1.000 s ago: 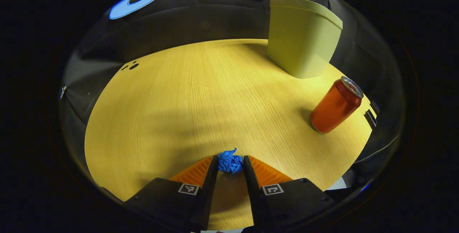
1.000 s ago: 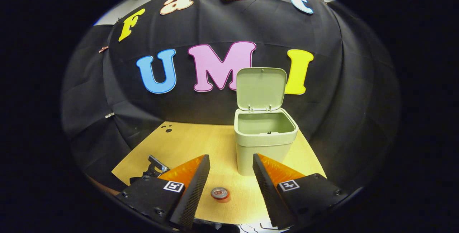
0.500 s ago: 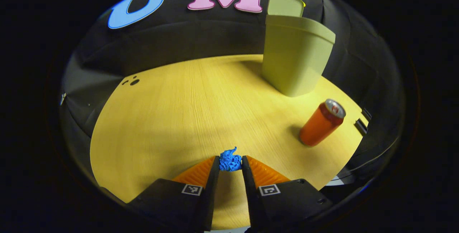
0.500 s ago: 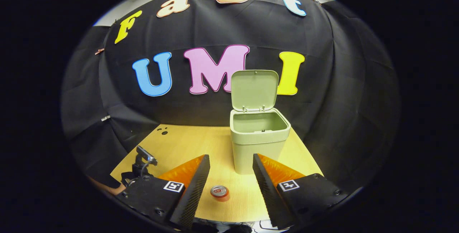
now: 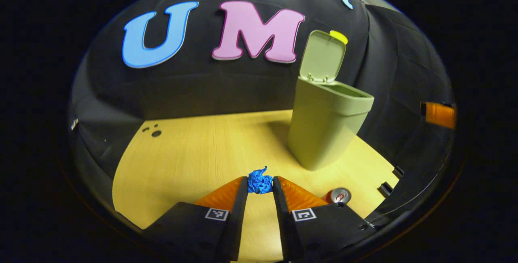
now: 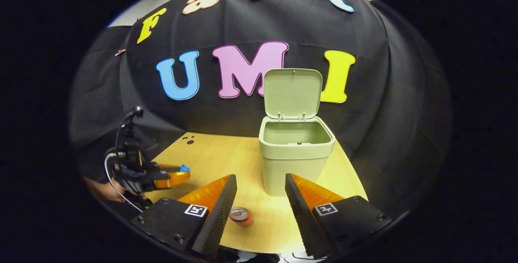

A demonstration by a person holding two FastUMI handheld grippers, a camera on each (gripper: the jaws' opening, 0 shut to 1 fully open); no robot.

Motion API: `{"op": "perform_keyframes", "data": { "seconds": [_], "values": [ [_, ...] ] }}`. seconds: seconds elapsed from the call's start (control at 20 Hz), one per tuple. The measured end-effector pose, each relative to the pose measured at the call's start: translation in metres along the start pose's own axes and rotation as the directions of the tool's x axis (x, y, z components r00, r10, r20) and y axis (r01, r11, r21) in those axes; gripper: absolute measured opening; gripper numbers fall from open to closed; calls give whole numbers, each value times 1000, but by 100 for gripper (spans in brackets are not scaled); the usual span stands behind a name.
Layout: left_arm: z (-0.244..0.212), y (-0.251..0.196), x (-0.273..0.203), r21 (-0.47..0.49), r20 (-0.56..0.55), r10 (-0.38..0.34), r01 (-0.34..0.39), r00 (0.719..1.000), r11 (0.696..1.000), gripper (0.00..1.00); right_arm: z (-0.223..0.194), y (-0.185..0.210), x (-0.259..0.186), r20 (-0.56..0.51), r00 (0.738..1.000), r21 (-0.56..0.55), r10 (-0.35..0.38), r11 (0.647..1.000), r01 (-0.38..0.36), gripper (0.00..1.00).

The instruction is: Press the lid of the desktop garbage bin to open it, pick up the crumpled paper on the desktop and throw it into the bin, then pick up the pop can on the desktop and drop it into the bin, and finally close the garbage bin lid.

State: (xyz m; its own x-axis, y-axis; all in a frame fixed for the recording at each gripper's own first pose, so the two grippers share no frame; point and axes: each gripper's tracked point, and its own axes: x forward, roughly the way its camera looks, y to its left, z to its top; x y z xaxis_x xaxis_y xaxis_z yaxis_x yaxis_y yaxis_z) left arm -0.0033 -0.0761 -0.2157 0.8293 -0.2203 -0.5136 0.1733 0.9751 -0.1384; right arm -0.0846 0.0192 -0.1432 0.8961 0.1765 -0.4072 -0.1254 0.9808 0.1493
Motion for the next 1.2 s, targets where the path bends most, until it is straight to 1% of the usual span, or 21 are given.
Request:
{"op": "perform_keyframes", "data": {
  "seconds": [0.05,0.1,0.15,0.2,0.3,0.5,0.65,0.75,0.8,0.85,0.95,1.2],
  "values": [
    [17,-6,1,12,28,-11,11,1000,1000,43,-4,0,2,-7,1000,3,7,1000,-7,80],
    [32,-13,2,25,55,-26,25,998,999,43,-10,0,3,-15,1000,8,16,1000,-16,80],
    [48,-19,4,41,79,-41,38,996,998,43,-13,1,3,-20,1000,13,23,1000,-22,77],
    [63,-27,7,58,103,-57,51,993,997,43,-17,0,3,-26,999,16,27,1000,-26,80],
    [89,-38,15,91,150,-85,71,985,993,43,-23,-2,2,-37,999,18,27,1000,-26,80],
    [136,-65,32,172,240,-146,106,960,979,42,-33,-5,-4,-49,999,42,14,999,-12,80],
    [163,-88,43,222,284,-211,150,935,963,42,-38,-8,-1,-55,998,56,-6,998,9,83],
    [173,-105,52,262,298,-254,177,920,949,42,-43,-14,-9,-56,998,64,-27,997,31,84],
    [175,-113,58,280,300,-276,192,913,941,40,-45,-15,-15,-54,998,71,-35,997,39,84],
    [178,-123,63,296,298,-298,209,907,932,42,-46,-17,-16,-54,997,75,-47,996,51,84],
    [181,-139,74,322,292,-335,238,896,917,42,-47,-23,-18,-55,996,81,-75,994,80,84],
    [176,-177,110,375,241,-406,302,881,877,42,-50,-38,-31,-56,988,105,-146,983,151,84]
  ]
}}
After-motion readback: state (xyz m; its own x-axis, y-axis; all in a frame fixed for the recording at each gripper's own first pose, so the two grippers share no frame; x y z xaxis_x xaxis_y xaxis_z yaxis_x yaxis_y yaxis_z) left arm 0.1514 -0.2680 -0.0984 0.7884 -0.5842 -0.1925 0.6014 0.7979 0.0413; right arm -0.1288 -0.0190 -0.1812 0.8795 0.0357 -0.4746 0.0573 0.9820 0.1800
